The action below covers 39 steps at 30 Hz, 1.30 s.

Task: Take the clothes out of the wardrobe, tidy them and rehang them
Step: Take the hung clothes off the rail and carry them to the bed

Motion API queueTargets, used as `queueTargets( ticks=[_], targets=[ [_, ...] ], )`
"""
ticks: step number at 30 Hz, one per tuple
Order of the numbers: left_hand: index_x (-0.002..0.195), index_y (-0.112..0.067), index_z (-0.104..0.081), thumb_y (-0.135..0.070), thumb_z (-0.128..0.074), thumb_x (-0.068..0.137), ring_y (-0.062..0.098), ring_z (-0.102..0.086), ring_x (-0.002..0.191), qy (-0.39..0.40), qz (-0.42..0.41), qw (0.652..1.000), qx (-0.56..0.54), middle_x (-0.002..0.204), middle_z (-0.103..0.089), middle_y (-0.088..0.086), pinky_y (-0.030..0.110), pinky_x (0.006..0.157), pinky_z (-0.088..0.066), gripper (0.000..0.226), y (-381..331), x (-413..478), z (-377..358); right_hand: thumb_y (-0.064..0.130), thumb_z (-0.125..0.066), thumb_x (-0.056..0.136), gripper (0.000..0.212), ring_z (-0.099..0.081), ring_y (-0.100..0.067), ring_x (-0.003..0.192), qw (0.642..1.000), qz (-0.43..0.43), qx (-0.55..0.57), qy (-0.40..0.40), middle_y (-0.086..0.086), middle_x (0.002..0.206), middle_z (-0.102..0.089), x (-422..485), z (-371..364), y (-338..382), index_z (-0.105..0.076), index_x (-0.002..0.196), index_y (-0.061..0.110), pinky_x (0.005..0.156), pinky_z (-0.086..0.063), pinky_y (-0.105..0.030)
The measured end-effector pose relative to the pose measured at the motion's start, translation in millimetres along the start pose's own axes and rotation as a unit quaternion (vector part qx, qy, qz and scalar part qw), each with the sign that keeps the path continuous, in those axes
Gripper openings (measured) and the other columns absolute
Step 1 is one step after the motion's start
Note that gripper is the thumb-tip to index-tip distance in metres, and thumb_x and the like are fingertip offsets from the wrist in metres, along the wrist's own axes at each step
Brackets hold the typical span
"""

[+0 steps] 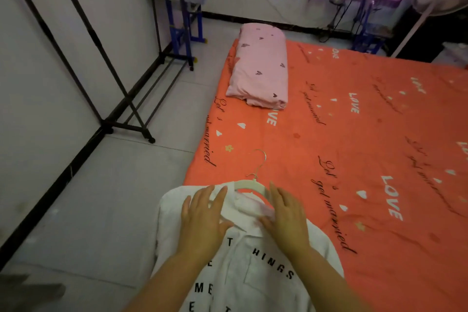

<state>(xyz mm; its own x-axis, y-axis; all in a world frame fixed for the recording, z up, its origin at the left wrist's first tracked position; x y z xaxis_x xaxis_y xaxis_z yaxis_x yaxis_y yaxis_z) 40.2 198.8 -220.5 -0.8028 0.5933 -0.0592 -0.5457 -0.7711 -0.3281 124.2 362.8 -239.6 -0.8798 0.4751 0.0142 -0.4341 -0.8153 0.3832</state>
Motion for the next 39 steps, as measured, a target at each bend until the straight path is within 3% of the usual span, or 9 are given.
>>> queueTargets(
  ticks=[2, 6, 10, 17, 20, 25, 29, 33, 39],
  targets=[
    [0.147, -0.035, -0.007, -0.052, -0.048, 0.090, 0.012, -0.001, 0.142, 0.026, 0.008, 1.000, 0.002, 0.155, -0.007, -0.006, 0.035, 0.114, 0.003, 0.072, 5.0, -4.8, -16.8, 0.042, -0.061, 0.086, 0.082, -0.030, -0.021, 0.134, 0.999, -0.038, -0.008, 0.037, -0.002, 0.148, -0.031, 2.9, -21.8, -12.4, -0.014, 0.149, 0.022, 0.108, -0.022, -0.032],
    [0.147, -0.035, -0.009, -0.055, -0.042, 0.091, 0.011, -0.003, 0.141, 0.073, 0.024, 0.997, 0.026, 0.154, -0.010, -0.007, 0.034, 0.114, 0.002, 0.067, 8.7, -10.0, -50.8, 0.035, -0.063, 0.086, 0.071, -0.036, -0.020, 0.130, 0.994, -0.056, 0.026, 0.086, -0.001, 0.144, -0.038, -9.8, -56.0, -29.2, -0.026, 0.145, 0.019, 0.104, -0.026, -0.026],
    [0.146, -0.034, -0.017, -0.052, -0.043, 0.092, 0.010, -0.007, 0.141, 0.089, 0.027, 0.996, 0.019, 0.153, -0.015, -0.007, 0.034, 0.114, 0.001, 0.062, 2.3, -23.2, -62.1, 0.037, -0.056, 0.091, 0.065, -0.033, -0.016, 0.134, 0.987, -0.083, 0.031, 0.138, 0.001, 0.147, -0.034, -51.3, -74.4, -44.9, -0.026, 0.146, 0.021, 0.107, -0.024, -0.022],
    [0.142, -0.034, -0.030, -0.045, -0.041, 0.095, 0.005, -0.016, 0.138, 0.091, -0.033, 0.994, 0.054, 0.148, -0.027, -0.010, 0.034, 0.113, -0.001, 0.049, -32.8, -32.7, -29.1, 0.033, -0.051, 0.094, 0.053, -0.036, -0.012, 0.131, 0.990, -0.088, 0.028, 0.108, 0.005, 0.142, -0.042, -83.2, -26.4, -48.8, -0.034, 0.143, 0.023, 0.107, -0.027, -0.022],
    [0.140, -0.033, -0.034, -0.041, -0.041, 0.096, 0.008, -0.029, 0.133, 0.084, -0.081, 0.992, 0.054, 0.143, -0.035, -0.012, 0.033, 0.114, -0.014, 0.046, -56.4, -36.6, -7.0, 0.032, -0.052, 0.094, 0.047, -0.040, -0.009, 0.127, 0.991, -0.101, 0.026, 0.088, 0.006, 0.137, -0.045, -97.3, 6.6, -46.5, -0.041, 0.139, 0.024, 0.103, -0.028, -0.018],
    [0.132, -0.031, -0.046, -0.041, -0.045, 0.093, 0.011, -0.043, 0.122, 0.124, -0.183, 0.972, 0.073, 0.132, -0.048, -0.011, 0.028, 0.100, -0.032, 0.039, -96.0, -57.9, 18.0, 0.036, -0.055, 0.091, 0.049, -0.038, -0.015, 0.129, 0.977, -0.156, 0.009, 0.142, 0.001, 0.139, -0.044, -149.7, 49.3, -47.5, -0.044, 0.137, 0.022, 0.102, -0.033, -0.023],
    [0.134, -0.028, -0.045, -0.043, -0.048, 0.093, 0.017, -0.044, 0.124, 0.192, -0.277, 0.937, 0.092, 0.138, -0.046, -0.005, 0.033, 0.097, -0.039, 0.044, -131.3, -95.1, 25.4, 0.037, -0.055, 0.091, 0.052, -0.040, -0.017, 0.128, 0.962, -0.241, -0.009, 0.128, -0.003, 0.141, -0.043, -222.0, 91.5, -46.8, -0.042, 0.139, 0.020, 0.100, -0.032, -0.024],
    [0.137, -0.027, -0.040, -0.044, -0.046, 0.094, 0.020, -0.042, 0.126, 0.206, -0.404, 0.883, 0.124, 0.141, -0.042, -0.003, 0.035, 0.100, -0.038, 0.046, -173.6, -155.0, 31.0, 0.036, -0.055, 0.091, 0.053, -0.040, -0.017, 0.129, 0.937, -0.335, -0.036, 0.093, -0.005, 0.140, -0.044, -318.7, 129.2, -35.1, -0.041, 0.139, 0.018, 0.102, -0.028, -0.024],
    [0.131, -0.024, -0.047, -0.043, -0.047, 0.093, 0.020, -0.048, 0.119, 0.217, -0.577, 0.776, 0.136, 0.132, -0.050, -0.001, 0.033, 0.092, -0.041, 0.042, -245.2, -294.6, 31.0, 0.038, -0.059, 0.087, 0.052, -0.045, -0.018, 0.125, 0.863, -0.504, -0.036, 0.012, -0.006, 0.136, -0.049, -513.6, 172.7, 3.0, -0.047, 0.135, 0.024, 0.101, -0.035, -0.025]
  ],
)
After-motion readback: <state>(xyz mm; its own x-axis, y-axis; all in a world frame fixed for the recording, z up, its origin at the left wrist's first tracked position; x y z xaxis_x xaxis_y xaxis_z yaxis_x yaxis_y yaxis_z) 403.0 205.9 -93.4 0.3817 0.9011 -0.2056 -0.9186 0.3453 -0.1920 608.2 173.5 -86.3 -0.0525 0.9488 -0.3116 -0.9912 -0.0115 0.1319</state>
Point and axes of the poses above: each hand's wrist, its own x-axis towards the middle knuckle, its own z-axis out of the back of the hand, y = z × x, the point moved 9 cm from there along x, towards the middle knuckle
